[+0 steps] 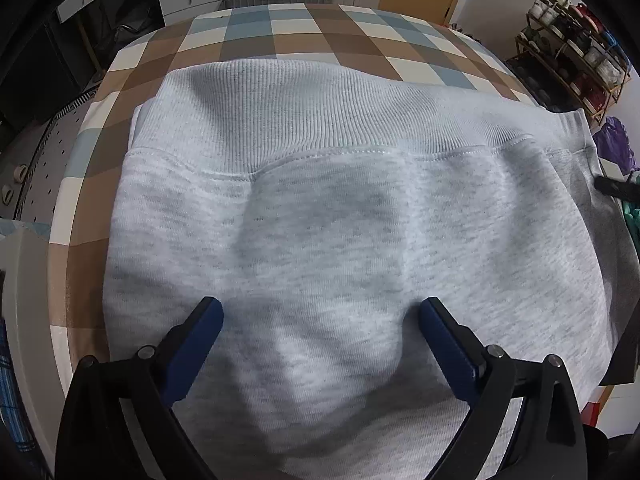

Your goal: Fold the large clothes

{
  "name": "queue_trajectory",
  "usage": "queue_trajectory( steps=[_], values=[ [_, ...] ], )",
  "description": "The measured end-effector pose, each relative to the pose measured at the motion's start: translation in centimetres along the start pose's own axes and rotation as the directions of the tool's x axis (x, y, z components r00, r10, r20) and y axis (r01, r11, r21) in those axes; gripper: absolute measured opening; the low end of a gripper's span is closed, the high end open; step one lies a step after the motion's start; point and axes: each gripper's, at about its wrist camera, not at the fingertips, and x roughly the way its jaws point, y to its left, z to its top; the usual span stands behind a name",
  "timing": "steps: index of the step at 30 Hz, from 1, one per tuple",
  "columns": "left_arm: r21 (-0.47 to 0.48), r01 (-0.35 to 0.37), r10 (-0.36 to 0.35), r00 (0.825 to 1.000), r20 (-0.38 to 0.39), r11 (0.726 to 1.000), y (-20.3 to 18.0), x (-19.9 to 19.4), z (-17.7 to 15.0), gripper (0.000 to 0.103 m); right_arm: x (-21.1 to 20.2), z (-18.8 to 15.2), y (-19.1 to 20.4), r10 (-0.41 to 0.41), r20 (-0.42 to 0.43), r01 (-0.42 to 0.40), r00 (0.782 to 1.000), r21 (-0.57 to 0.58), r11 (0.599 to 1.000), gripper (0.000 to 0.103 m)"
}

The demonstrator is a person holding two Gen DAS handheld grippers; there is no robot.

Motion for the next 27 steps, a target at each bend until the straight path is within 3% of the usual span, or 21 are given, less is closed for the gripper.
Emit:
queue_trajectory(
  steps=[4,7,10,13,18,22,23,26,27],
  values=[
    [-0.002,-0.011,0.011,1.0,0.014,1.0,-0.1,0.1,-0.1,0.096,-3.0,-4.7,1.6,0.001,-0.011,-0.003,1.0,-0.16,0.987,0.058],
    [-0.004,-0.024,0.024,0.999,0.03,1.0,-0.3,0.0,-0.4,0.096,-2.6,-7.5,0.8,0.04,-0.094,-0.054,0.995,-0.151,0.987,0.058],
    [-0.004,-0.025,0.025,0.999,0.038,1.0,-0.3,0.0,-0.5,0.096,0.1,-10.2,-0.8,0.006,-0.15,-0.025,0.989,-0.127,0.992,0.058],
    [-0.004,-0.024,0.025,0.999,0.046,1.0,-0.3,0.0,-0.5,0.097,0.0,-11.1,-2.4,0.092,-0.066,-0.095,0.994,-0.042,0.995,0.063],
    [-0.005,-0.04,0.04,0.997,0.059,0.999,-0.4,0.0,-0.7,0.098,-2.3,-11.1,-0.9,0.026,-0.056,-0.027,0.998,-0.009,1.0,0.059],
    [0.009,-0.029,0.029,0.998,0.053,1.0,-0.4,0.0,-0.6,0.098,-4.9,-11.8,3.0,0.15,0.023,-0.149,0.988,-0.062,0.987,0.058],
    [0.013,-0.031,0.03,0.998,0.048,0.999,-0.4,-0.1,-0.6,0.098,-4.7,-12.0,3.9,0.145,0.018,-0.143,0.989,-0.082,0.986,0.058],
    [0.018,-0.098,0.097,0.995,0.034,0.995,-0.7,-1.3,-1.3,0.098,-0.6,-13.0,6.7,0.017,-0.079,-0.029,0.997,-0.141,0.99,0.06],
    [0.043,-0.105,0.103,0.994,0.028,0.994,-1.0,-2.0,-1.7,0.098,-0.2,-13.5,7.3,-0.02,-0.041,0.013,0.999,-0.164,0.986,0.062]
  ],
)
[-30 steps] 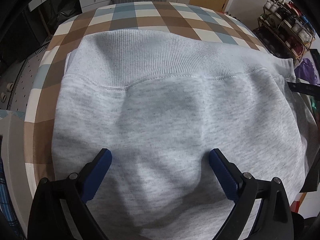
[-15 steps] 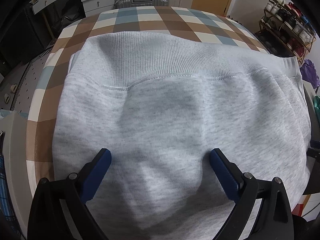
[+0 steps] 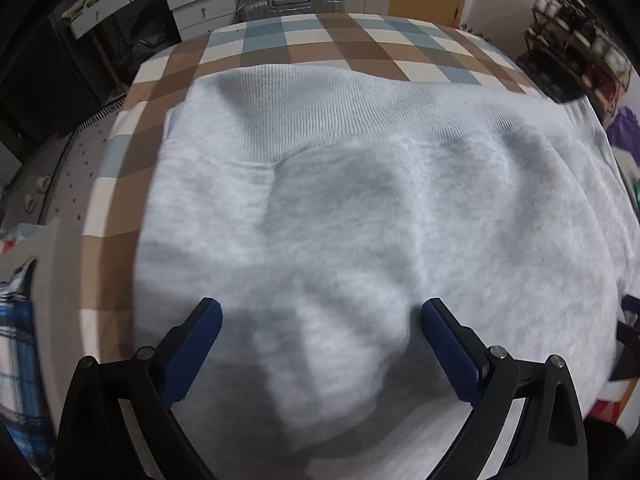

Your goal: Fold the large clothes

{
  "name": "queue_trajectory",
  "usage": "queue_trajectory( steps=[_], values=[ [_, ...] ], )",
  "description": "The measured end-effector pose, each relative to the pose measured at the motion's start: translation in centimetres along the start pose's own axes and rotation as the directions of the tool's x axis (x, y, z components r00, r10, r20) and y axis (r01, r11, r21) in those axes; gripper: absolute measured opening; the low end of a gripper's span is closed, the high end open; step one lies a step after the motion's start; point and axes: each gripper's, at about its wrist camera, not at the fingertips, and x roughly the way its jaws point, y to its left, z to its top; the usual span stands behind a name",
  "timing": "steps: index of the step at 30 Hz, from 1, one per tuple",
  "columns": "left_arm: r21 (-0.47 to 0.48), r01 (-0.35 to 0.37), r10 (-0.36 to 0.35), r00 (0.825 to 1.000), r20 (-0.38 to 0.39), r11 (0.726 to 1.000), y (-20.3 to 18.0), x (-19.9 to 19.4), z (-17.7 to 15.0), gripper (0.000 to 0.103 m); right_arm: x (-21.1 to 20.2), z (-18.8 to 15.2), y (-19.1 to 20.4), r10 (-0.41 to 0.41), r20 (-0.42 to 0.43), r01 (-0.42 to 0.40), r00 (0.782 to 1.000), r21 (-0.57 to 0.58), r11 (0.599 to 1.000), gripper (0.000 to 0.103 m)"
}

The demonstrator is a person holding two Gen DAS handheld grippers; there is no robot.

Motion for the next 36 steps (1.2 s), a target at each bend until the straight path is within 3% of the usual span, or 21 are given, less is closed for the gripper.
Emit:
queue_trajectory(
  steps=[4,9,12,15,17,19,20,22,23,25,28,34,36],
  values=[
    [0.047,0.002,-0.002,1.0,-0.004,0.999,0.7,-2.5,-2.5,0.097,-0.3,0.6,1.7,-0.099,-0.017,0.098,0.995,-0.034,0.995,0.061],
    [-0.009,0.002,-0.002,0.999,-0.052,1.0,3.1,-2.4,-6.7,0.097,-3.8,2.9,3.6,0.039,0.113,-0.038,0.993,-0.011,0.999,0.06],
    [-0.023,-0.012,0.011,0.998,-0.062,1.0,3.3,-1.0,-7.8,0.099,-2.0,4.5,6.5,0.073,0.109,-0.069,0.991,-0.043,0.997,0.06],
    [-0.016,-0.038,0.037,0.997,-0.061,0.999,3.0,-1.0,-7.6,0.103,1.2,4.0,9.1,-0.026,0.091,0.036,0.996,-0.111,0.993,0.061],
    [-0.008,-0.063,0.062,0.997,-0.041,0.998,2.6,-1.1,-7.6,0.102,1.2,3.1,9.9,-0.097,0.154,0.125,0.983,-0.188,0.974,0.059],
    [-0.009,-0.069,0.068,0.997,-0.031,0.998,2.4,-1.1,-7.6,0.102,0.1,3.7,10.6,-0.149,0.128,0.173,0.981,-0.211,0.962,0.058],
    [-0.008,-0.071,0.071,0.997,-0.027,0.997,2.2,-1.1,-7.5,0.102,-0.8,4.0,10.9,-0.139,0.134,0.164,0.981,-0.199,0.966,0.053],
    [-0.004,-0.073,0.072,0.997,-0.021,0.997,2.1,-1.1,-7.4,0.102,-2.8,4.2,11.9,-0.027,0.181,0.066,0.983,-0.211,0.975,0.053],
    [-0.004,-0.071,0.071,0.997,-0.018,0.997,2.0,-1.0,-7.4,0.102,-2.8,4.1,13.0,0.012,0.164,0.029,0.986,-0.246,0.969,0.053],
    [-0.011,-0.064,0.063,0.998,-0.017,0.998,2.4,-1.1,-7.5,0.102,-1.1,3.8,15.1,-0.004,0.112,0.039,0.994,-0.309,0.95,0.051],
    [-0.026,-0.052,0.052,0.999,-0.014,0.998,2.7,-1.2,-7.6,0.102,1.1,3.2,16.3,-0.074,0.181,0.131,0.981,-0.329,0.935,0.051],
    [-0.067,-0.087,0.093,0.992,0.09,0.994,3.6,-3.1,-7.0,0.101,0.8,6.3,13.8,0.028,0.084,-0.008,0.996,-0.229,0.973,0.047],
    [-0.084,-0.048,0.059,0.989,0.135,0.995,3.8,-4.1,-6.9,0.101,-0.9,7.0,13.0,0.109,0.089,-0.09,0.99,-0.195,0.977,0.044]
  ],
)
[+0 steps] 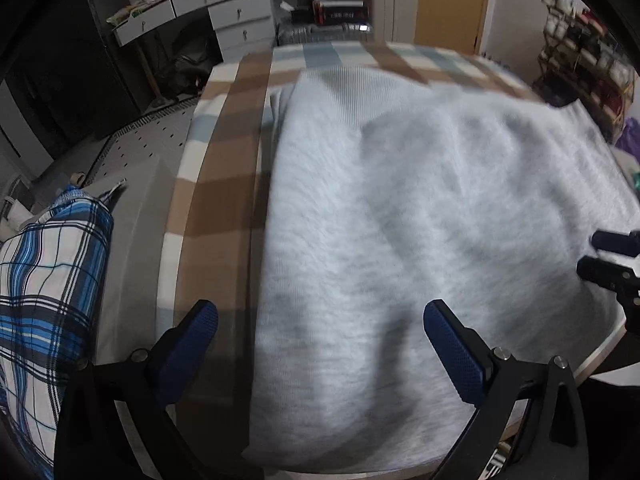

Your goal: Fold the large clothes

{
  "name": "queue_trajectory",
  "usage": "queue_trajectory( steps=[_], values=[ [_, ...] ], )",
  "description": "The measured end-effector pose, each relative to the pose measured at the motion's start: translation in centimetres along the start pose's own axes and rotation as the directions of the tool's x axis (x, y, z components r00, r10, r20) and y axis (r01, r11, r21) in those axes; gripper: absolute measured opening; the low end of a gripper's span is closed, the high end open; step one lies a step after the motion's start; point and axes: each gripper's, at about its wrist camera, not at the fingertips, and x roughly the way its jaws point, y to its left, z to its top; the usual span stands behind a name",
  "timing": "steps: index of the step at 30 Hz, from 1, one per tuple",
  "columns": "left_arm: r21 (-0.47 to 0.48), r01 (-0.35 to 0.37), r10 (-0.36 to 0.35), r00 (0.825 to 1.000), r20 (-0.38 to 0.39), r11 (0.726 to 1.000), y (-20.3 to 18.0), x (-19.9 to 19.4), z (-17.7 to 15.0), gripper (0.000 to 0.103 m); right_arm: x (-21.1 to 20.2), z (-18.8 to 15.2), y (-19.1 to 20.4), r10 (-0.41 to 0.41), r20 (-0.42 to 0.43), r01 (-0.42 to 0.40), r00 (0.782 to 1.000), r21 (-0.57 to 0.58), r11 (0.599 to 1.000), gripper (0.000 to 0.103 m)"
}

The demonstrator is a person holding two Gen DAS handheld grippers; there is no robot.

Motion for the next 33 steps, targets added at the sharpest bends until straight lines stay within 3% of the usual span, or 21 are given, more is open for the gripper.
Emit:
queue_trajectory(
  steps=[3,5,9,10,14,16,17,20,23,26,29,33],
  values=[
    [-0.033,0.079,-0.077,0.995,0.057,0.996,0.2,-1.3,0.1,0.101,-0.1,-1.3,3.1,0.109,-0.036,-0.11,0.993,-0.017,0.994,0.045],
    [-0.042,0.132,-0.127,0.987,0.096,0.99,0.1,-2.0,0.3,0.101,1.3,-2.5,4.8,0.06,-0.072,-0.066,0.996,-0.073,0.995,0.048],
    [-0.041,0.21,-0.203,0.972,0.119,0.977,-0.7,-1.6,1.1,0.101,2.3,-3.3,6.9,-0.044,0.046,0.05,0.998,-0.152,0.987,0.055],
    [-0.031,0.218,-0.213,0.969,0.122,0.975,-1.1,-1.5,1.3,0.101,2.1,-3.3,6.8,-0.04,0.047,0.046,0.998,-0.132,0.99,0.056],
    [0.019,0.201,-0.202,0.97,0.138,0.979,-3.0,-1.8,1.4,0.101,-0.7,-4.1,3.1,0.105,0.084,-0.107,0.991,0.02,0.994,0.055],
    [0.044,0.235,-0.239,0.962,0.133,0.971,-4.3,-2.2,1.4,0.101,-3.4,-5.9,-0.9,0.171,0.162,-0.196,0.972,0.15,0.969,0.057],
    [0.051,0.246,-0.251,0.958,0.137,0.968,-4.7,-2.3,1.3,0.101,-4.5,-6.8,-3.0,0.176,0.204,-0.218,0.963,0.208,0.953,0.065],
    [0.086,0.255,-0.265,0.954,0.136,0.963,-7.3,-2.3,1.4,0.101,-7.2,-10.7,-10.4,0.123,0.294,-0.25,0.948,0.446,0.859,0.086],
    [0.128,0.252,-0.265,0.959,0.096,0.959,-10.5,-1.4,1.7,0.101,-6.7,-14.0,-16.8,0.094,0.27,-0.254,0.958,0.655,0.712,0.086],
    [0.135,0.266,-0.273,0.961,0.041,0.955,-12.9,0.0,2.1,0.101,-4.2,-16.2,-20.3,0.183,0.283,-0.337,0.941,0.764,0.55,0.086],
    [0.103,0.263,-0.265,0.964,0.002,0.959,-13.8,1.1,2.7,0.101,-2.3,-16.4,-20.8,0.257,0.304,-0.393,0.917,0.793,0.466,0.086],
    [0.028,0.283,-0.282,0.958,-0.044,0.959,-13.9,2.4,3.0,0.101,-0.9,-15.1,-20.5,0.281,0.321,-0.418,0.905,0.795,0.439,0.086]
  ],
)
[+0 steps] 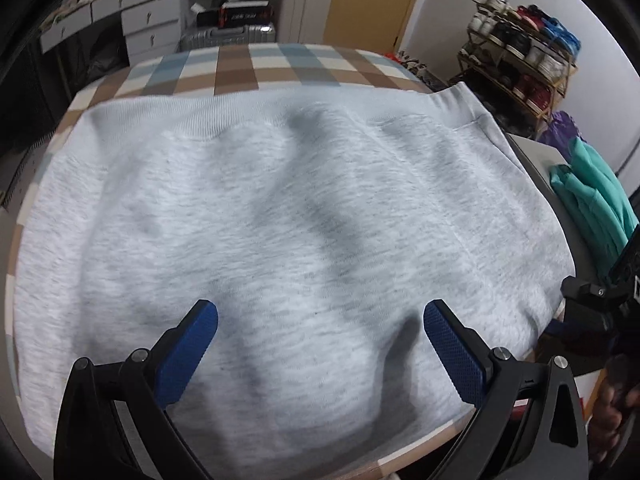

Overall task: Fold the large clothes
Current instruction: 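Grasp the hoodie's side edge with the right tool and lift it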

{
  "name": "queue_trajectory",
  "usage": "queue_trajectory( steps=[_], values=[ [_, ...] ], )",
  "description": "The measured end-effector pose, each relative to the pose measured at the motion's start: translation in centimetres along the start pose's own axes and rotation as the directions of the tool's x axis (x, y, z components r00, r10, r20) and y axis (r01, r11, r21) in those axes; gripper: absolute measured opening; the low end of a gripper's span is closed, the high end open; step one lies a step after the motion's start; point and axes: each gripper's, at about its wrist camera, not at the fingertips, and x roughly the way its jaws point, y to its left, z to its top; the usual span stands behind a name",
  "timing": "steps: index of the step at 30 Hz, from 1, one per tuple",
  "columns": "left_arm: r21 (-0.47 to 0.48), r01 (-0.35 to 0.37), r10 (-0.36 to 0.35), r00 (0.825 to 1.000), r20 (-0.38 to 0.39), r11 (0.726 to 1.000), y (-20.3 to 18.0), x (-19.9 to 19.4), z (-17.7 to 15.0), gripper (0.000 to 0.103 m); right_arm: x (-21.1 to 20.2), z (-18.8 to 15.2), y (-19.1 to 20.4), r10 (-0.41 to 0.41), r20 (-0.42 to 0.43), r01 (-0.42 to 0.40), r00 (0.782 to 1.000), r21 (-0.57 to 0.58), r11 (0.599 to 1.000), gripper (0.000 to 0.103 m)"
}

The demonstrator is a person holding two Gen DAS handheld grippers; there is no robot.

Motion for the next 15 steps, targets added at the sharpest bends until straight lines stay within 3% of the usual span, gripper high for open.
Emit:
queue_trajectory(
  steps=[3,6,7,9,10,11,13,15],
  values=[
    [-0.042,0.026,-0.028,0.999,-0.04,0.999,0.6,0.6,0.0,0.101,0.6,0.3,0.8,-0.011,0.062,0.012,0.998,-0.009,1.0,0.086],
    [-0.011,0.019,-0.02,0.999,-0.047,1.0,0.4,0.5,-0.1,0.101,1.7,0.7,3.0,-0.085,0.115,0.1,0.99,-0.123,0.987,0.097],
    [0.003,0.014,-0.014,0.999,-0.051,1.0,0.3,0.5,-0.2,0.101,2.1,0.7,3.5,-0.116,0.14,0.136,0.983,-0.144,0.98,0.096],
    [0.019,0.004,-0.003,0.999,-0.052,1.0,0.0,0.6,-0.5,0.101,2.2,0.3,3.7,-0.142,0.209,0.174,0.968,-0.145,0.974,0.084],
    [0.024,-0.004,0.005,0.999,-0.047,1.0,-0.1,0.5,-0.7,0.101,1.9,0.2,3.6,-0.131,0.227,0.165,0.965,-0.141,0.976,0.07],
    [0.025,-0.009,0.01,0.999,-0.047,1.0,-0.1,0.4,-0.8,0.101,1.5,0.4,3.5,-0.096,0.232,0.131,0.968,-0.139,0.982,0.064],
    [0.025,-0.018,0.02,0.999,-0.049,1.0,-0.2,0.3,-1.0,0.101,-0.2,0.5,3.3,0.028,0.275,0.017,0.961,-0.159,0.987,0.057],
    [0.03,-0.026,0.027,0.998,-0.054,0.999,-0.6,0.6,-0.8,0.101,-0.9,-0.1,4.2,0.112,0.275,-0.048,0.955,-0.228,0.972,0.056]
  ],
)
